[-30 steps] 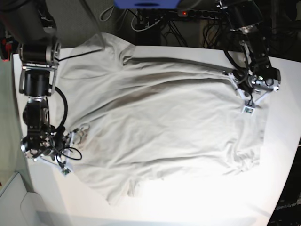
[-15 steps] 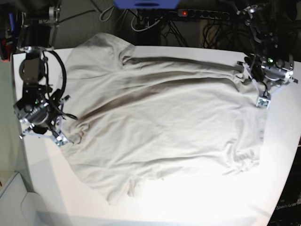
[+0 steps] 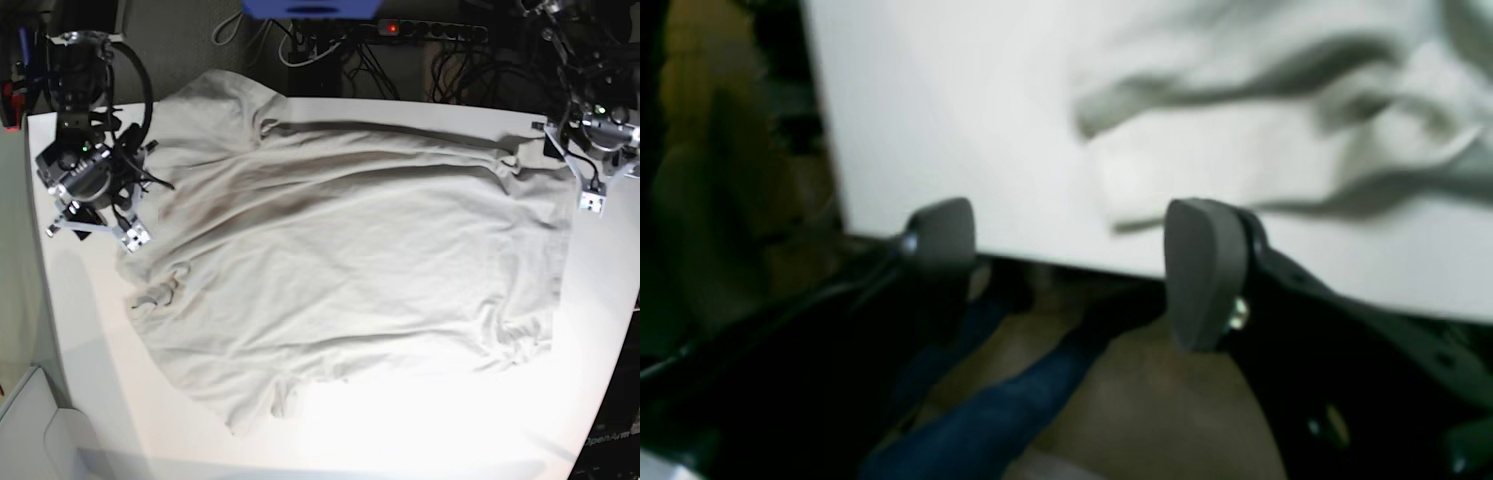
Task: Layout the t-shirt on the table in an organized manner, then fold the t-shirt properly
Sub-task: 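Grasp the shirt's collar-side corners with both grippers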
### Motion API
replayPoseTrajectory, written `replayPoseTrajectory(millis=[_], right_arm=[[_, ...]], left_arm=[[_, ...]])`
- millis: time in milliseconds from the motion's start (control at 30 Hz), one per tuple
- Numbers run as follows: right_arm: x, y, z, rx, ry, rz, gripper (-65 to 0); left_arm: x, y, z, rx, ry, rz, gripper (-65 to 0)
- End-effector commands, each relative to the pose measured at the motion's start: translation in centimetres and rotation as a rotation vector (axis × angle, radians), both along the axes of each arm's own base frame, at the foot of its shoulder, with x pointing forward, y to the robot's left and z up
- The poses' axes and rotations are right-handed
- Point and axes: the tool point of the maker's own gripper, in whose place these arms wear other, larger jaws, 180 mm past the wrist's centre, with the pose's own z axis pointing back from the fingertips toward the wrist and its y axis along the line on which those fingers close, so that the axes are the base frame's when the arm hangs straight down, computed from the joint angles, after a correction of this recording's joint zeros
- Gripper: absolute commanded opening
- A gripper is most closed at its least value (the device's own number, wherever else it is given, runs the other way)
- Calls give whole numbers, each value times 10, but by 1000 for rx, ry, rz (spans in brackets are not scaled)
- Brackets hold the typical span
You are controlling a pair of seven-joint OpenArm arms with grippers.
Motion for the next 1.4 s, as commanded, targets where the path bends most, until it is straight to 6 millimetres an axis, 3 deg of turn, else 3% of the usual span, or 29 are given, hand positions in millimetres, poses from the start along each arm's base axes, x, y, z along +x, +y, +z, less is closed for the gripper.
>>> replayPoseTrajectory(millis=[0, 267, 500, 700, 800, 900, 967, 1200, 1367], right_arm=[[5, -12, 11, -16, -38, -32, -290], [-9, -27, 6, -15, -21, -87, -290], [-21, -25, -3, -9, 10, -88, -290], [-23, -25, -4, -10, 15, -88, -291], [-32, -25, -9, -12, 37, -88, -291], [-40, -24, -15, -11, 58, -87, -291], [-48, -24, -20, -10, 79, -87, -291], [-73, -3, -40, 48, 145, -105, -291], [-78, 16, -43, 98, 144, -113, -289]], left_arm=[[8, 2, 5, 4, -33, -1, -216], [-3, 6, -27, -97, -67, 87, -216], [-9, 3, -60, -172, -53, 104, -216], [-5, -4, -75, -220, -54, 106, -229], [-7, -5, -78, -225, -49, 108, -354], [-6, -5, -78, -225, -49, 108, -559], [-6, -5, -78, -225, -47, 106, -629], [-6, -6, -78, -226, -45, 107, -650], [-6, -6, -78, -226, -45, 107, -650]])
